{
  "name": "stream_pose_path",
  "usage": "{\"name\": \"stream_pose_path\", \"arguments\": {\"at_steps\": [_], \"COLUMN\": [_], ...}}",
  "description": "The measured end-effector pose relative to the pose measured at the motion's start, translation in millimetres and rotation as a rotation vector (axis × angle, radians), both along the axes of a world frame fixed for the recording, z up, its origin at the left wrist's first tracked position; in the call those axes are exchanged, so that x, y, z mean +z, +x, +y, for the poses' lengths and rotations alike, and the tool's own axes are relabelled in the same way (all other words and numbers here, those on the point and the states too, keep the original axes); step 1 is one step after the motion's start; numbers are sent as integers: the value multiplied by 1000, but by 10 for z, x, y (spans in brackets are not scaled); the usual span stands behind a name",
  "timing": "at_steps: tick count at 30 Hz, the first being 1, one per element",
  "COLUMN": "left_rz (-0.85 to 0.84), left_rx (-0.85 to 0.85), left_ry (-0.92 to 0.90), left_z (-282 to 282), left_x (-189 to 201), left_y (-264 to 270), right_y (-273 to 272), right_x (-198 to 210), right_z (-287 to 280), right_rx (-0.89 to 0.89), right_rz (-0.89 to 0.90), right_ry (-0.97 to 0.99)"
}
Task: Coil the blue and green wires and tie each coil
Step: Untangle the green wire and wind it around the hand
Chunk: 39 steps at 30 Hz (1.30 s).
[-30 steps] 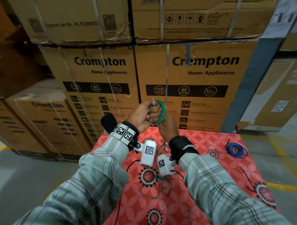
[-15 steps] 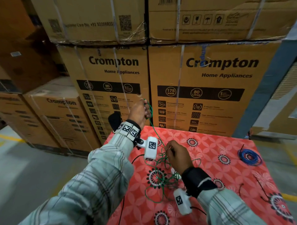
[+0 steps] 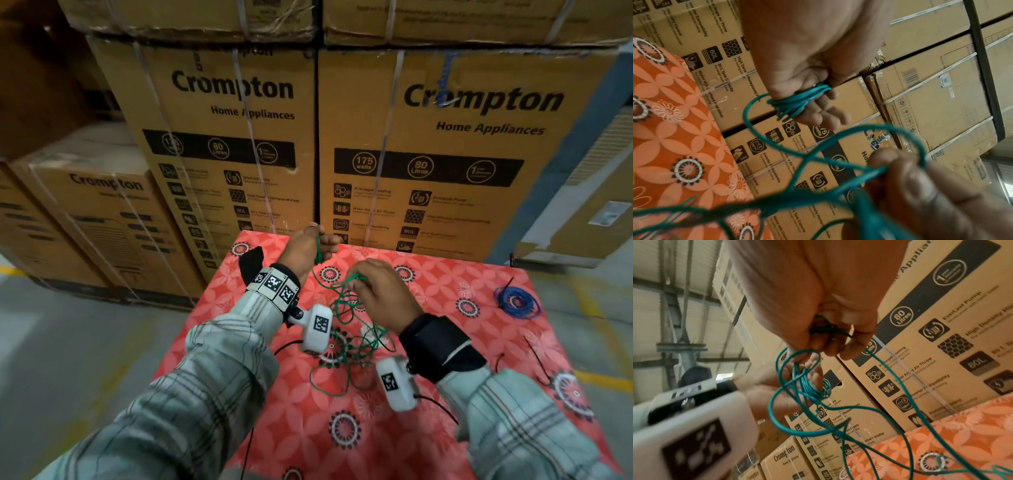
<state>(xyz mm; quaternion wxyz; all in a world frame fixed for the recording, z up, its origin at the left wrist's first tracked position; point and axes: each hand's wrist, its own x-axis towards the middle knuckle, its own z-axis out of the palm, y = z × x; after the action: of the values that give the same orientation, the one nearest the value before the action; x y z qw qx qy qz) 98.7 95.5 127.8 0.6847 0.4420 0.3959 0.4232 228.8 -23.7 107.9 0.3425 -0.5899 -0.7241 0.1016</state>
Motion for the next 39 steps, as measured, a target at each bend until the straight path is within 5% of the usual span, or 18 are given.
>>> {"name": "stream_pose_path", "arguments": {"at_steps": [7,16,29,39], "left_rz": [54,340,506,372], "left_rx": [-197,-356,-491,-635], "left_ry": [0,214,447,141], "left_z": [-139,-215,-215,-265], "left_x": [-244,-385,-317,-287], "left_y": [-215,-512,-804,-763], "right_y": [-202,-205,-182,-95], "right_x": [119,79,226,103], "right_z": [52,60,177,401], "right_rx": [16,50,53,-103], "right_rz": [488,552,49,-83], "right_ry": [-23,-125,-108,18]}}
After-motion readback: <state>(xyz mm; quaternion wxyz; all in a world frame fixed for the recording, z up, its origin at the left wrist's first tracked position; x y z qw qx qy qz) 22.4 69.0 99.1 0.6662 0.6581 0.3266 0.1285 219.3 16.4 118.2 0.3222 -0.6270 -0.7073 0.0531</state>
